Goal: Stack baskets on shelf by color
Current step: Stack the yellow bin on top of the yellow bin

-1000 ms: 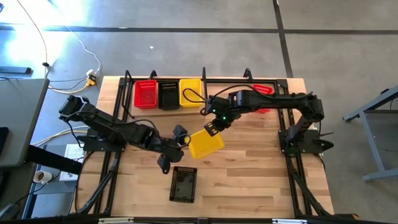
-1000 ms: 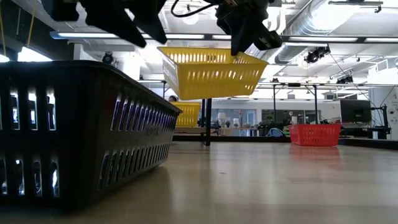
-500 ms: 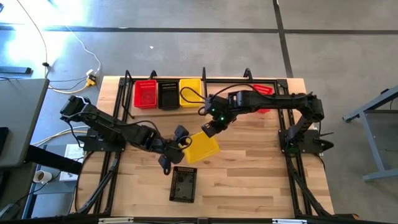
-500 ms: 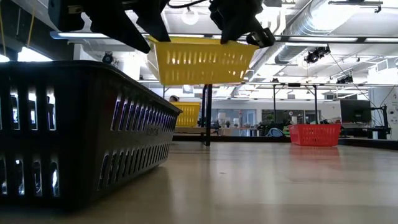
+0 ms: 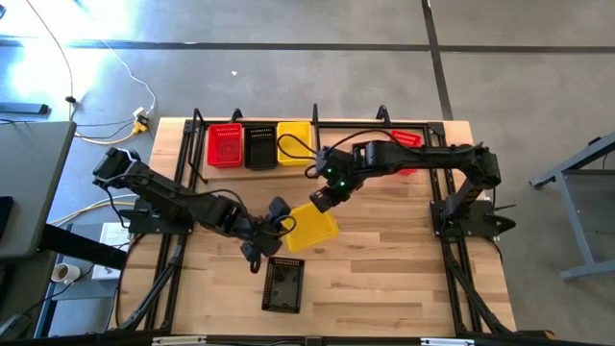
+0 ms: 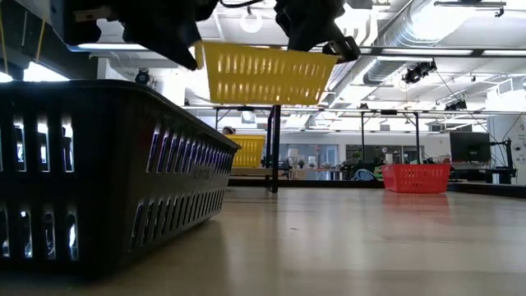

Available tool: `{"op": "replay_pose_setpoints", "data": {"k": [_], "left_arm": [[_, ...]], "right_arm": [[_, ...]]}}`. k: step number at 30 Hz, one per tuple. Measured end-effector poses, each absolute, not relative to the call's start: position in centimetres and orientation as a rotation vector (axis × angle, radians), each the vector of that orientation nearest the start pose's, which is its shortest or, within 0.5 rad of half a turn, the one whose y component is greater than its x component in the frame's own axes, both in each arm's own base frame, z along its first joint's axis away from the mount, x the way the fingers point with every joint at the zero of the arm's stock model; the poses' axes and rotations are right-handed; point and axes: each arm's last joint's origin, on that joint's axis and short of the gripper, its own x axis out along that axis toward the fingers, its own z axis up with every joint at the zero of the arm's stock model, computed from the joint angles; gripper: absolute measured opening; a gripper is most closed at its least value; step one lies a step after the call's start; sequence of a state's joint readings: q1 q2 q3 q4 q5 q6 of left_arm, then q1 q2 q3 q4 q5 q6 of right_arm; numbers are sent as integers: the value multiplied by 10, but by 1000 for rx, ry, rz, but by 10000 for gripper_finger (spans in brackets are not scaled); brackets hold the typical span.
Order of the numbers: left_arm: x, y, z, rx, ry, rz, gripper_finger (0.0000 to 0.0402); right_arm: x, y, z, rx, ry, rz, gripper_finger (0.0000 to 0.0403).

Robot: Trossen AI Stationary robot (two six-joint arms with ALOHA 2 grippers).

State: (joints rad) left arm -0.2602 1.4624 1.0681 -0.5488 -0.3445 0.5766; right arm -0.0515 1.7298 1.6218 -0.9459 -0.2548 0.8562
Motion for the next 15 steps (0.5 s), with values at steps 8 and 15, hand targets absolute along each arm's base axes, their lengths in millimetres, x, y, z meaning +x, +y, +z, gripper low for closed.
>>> {"op": "replay_pose_setpoints", "data": {"k": [8, 15], "left_arm": [[287, -76, 250, 845, 897, -225, 7], [286, -76, 250, 842, 900, -223, 3]], "right_arm": [[362, -4, 316, 900, 1038, -249, 0], [364, -1, 317, 875, 1015, -254, 15]]}}
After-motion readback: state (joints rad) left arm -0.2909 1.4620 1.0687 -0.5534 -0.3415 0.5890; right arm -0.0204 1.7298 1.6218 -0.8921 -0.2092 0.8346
